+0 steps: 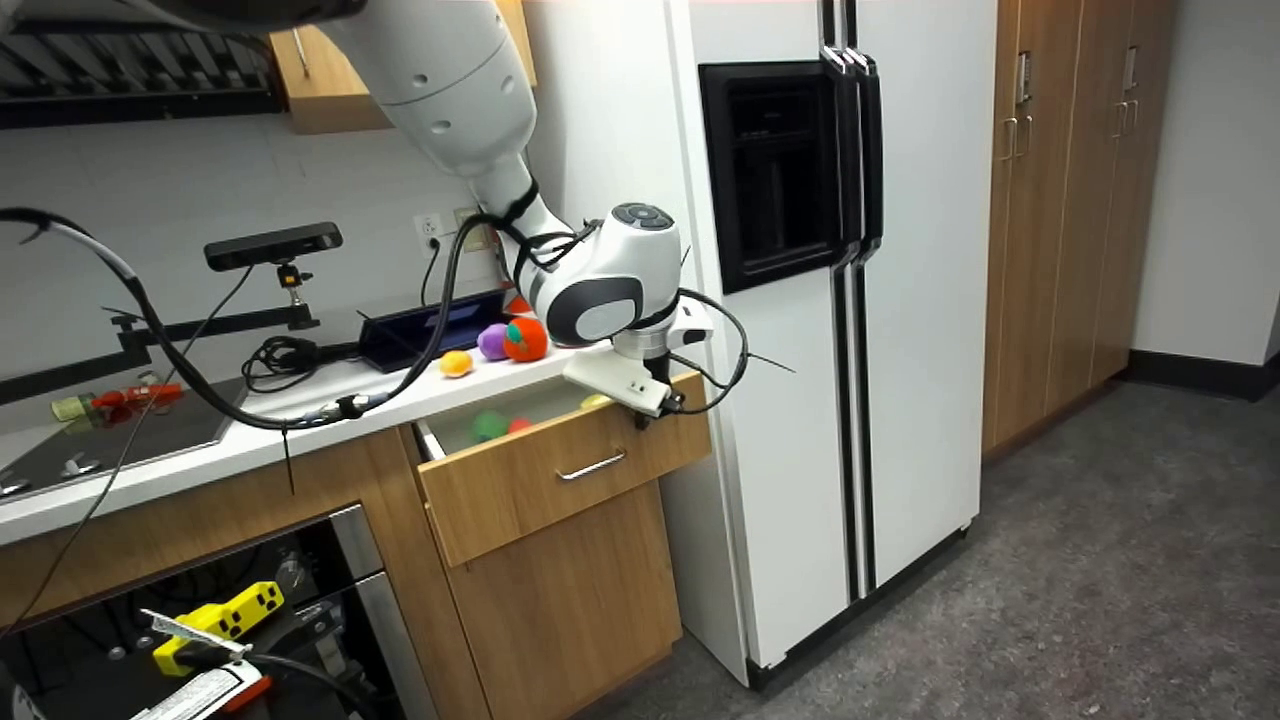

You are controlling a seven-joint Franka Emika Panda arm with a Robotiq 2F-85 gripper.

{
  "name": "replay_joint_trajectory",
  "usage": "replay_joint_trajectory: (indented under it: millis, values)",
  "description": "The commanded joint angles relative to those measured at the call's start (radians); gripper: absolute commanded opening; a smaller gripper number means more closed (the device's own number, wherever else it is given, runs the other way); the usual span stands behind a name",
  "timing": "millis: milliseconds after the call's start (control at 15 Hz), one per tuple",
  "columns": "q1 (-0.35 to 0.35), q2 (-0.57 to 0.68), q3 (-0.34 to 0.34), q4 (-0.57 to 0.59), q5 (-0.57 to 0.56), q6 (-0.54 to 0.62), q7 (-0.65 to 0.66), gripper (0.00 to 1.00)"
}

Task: Push the drawer closed

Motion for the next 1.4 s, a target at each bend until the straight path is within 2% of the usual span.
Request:
replay_joint_trajectory:
  millis: [0, 467, 867, 1333]
  values:
    - [0.051, 0.115, 0.037, 0.138, 0.0, -0.067, -0.039, 0.0]
    - [0.15, 0.259, 0.086, 0.345, -0.002, -0.13, -0.041, 0.0]
    - [0.189, 0.327, 0.107, 0.449, 0.008, -0.173, -0.059, 0.0]
    - [0.202, 0.415, 0.174, 0.547, 0.017, -0.178, -0.063, 0.0]
